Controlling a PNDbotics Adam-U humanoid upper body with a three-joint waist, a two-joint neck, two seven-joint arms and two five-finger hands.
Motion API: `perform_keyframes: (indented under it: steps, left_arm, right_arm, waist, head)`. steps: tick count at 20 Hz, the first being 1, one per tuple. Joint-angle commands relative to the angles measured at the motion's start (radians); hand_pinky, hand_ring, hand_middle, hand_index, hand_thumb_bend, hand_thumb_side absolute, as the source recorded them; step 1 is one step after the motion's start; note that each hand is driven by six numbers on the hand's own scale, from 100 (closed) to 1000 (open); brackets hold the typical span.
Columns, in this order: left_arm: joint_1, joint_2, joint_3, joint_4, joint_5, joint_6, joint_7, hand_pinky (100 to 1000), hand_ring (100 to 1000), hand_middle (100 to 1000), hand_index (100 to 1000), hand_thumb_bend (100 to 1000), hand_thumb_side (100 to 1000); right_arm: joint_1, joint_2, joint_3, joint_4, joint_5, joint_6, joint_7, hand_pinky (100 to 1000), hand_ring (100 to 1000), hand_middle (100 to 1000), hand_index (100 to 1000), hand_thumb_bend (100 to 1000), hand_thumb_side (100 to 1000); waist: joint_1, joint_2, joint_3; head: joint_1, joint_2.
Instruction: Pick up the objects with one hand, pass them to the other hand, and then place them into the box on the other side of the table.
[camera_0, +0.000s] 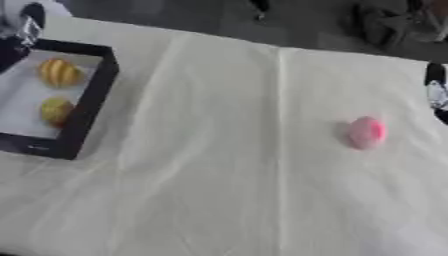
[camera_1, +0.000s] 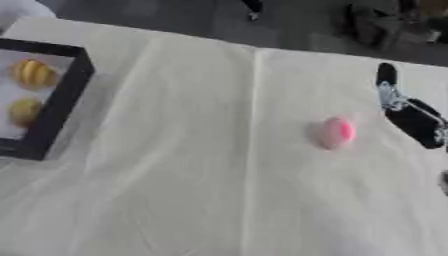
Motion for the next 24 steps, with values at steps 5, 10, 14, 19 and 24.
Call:
perform_keyframes:
  steps: [5, 10, 14, 19, 24]
  left_arm:
    - [0.053, -0.082, 0.028, -0.055, 0.186, -0.271, 0.127, 923, 715, 782, 931, 373, 893]
    - [0.119, -0.18, 0.033, -0.055, 0.283, -0.434, 0.145, 925, 719, 787, 932, 469, 774]
    - [0.163, -0.243, 0.032, -0.055, 0.325, -0.558, 0.149, 924, 724, 788, 927, 494, 741]
    - [0.2, -0.291, 0.02, -0.055, 0.353, -0.602, 0.144, 920, 718, 782, 919, 490, 718]
    - [0.206, -0.319, 0.004, -0.055, 0.359, -0.619, 0.129, 922, 715, 779, 912, 493, 718]
  right_arm:
    - [-0.019, -0.144, -0.058, -0.019, -0.205, 0.111, 0.4, 756, 839, 811, 849, 306, 319]
    - [-0.028, -0.229, -0.072, -0.015, -0.216, 0.127, 0.682, 810, 877, 847, 872, 378, 285]
    - [-0.068, -0.265, -0.066, 0.041, -0.198, 0.11, 0.827, 817, 872, 837, 868, 422, 211]
    - [-0.147, -0.274, -0.017, 0.159, -0.193, 0.083, 0.912, 825, 863, 817, 811, 481, 121]
    - [-0.216, -0.239, 0.03, 0.283, -0.144, 0.058, 0.946, 829, 854, 806, 834, 519, 100]
  waist:
    - [0.002, -0.021, 0.009]
    - [0.002, -0.022, 0.023]
    - [0.003, -0.023, 0.036]
    - [-0.001, -0.022, 0.057]
    - [-0.007, -0.016, 0.083]
  head:
    - [-0.108, 0.007]
    - [-0.148, 0.011]
    - [-0.167, 0.013]
    - [-0.205, 0.013]
    - [-0.231, 0.006]
